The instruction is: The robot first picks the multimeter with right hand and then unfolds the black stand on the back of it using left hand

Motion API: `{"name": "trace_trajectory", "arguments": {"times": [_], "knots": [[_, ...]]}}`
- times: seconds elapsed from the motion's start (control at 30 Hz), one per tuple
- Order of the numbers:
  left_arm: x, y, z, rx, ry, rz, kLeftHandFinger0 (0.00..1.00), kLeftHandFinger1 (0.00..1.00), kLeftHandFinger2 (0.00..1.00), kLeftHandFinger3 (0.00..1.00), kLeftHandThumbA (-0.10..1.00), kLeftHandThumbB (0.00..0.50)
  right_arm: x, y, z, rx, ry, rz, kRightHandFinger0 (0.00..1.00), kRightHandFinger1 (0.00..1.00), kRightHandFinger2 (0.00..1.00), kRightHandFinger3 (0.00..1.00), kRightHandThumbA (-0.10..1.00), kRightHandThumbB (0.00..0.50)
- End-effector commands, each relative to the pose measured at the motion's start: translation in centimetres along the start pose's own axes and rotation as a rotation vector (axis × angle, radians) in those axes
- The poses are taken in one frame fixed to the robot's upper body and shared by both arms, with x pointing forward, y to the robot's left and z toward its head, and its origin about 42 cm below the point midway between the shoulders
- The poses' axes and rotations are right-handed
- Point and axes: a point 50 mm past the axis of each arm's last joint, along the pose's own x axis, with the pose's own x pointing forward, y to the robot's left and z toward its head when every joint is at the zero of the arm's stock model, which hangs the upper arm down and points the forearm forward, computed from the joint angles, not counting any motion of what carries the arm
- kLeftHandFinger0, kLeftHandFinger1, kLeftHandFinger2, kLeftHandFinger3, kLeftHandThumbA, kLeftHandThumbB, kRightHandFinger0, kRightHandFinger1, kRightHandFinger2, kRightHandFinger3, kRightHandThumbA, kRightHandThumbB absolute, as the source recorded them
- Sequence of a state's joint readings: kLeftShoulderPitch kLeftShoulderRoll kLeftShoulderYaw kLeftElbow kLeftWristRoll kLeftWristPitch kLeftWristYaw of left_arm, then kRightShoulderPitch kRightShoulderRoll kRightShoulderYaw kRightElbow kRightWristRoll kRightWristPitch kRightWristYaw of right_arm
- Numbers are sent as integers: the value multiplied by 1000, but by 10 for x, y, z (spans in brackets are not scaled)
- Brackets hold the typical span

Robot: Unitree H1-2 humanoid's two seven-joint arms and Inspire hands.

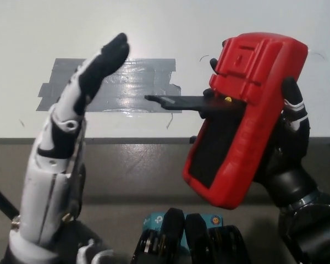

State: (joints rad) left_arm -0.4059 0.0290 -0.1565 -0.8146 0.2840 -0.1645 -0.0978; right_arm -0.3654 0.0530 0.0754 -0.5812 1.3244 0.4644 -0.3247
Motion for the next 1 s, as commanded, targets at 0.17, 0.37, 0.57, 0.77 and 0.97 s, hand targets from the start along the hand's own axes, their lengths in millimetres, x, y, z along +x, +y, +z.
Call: {"name": "trace_trajectory", "arguments": {"times": [0.17,0.37,0.57,0.77,0.97], "knots": [[4,-10,1,97,-47,-31,1000,1000,1000,1000,985,322,3,24,3,23,-26,129,0,237,717,751,-100,133],[2,-10,2,94,-33,-36,1000,1000,1000,1000,934,257,1,29,5,24,-70,129,0,295,785,663,-100,141],[5,-11,1,97,-59,-39,1000,1000,1000,1000,954,253,2,29,8,42,-100,98,614,101,631,552,-100,126],[4,-10,0,118,-43,-46,1000,1000,1000,1000,998,269,2,29,8,72,-90,100,831,36,745,622,-100,119],[4,-10,-1,148,-41,-50,1000,1000,1000,1000,1000,263,4,31,9,93,-106,118,817,28,766,647,-100,109]]}}
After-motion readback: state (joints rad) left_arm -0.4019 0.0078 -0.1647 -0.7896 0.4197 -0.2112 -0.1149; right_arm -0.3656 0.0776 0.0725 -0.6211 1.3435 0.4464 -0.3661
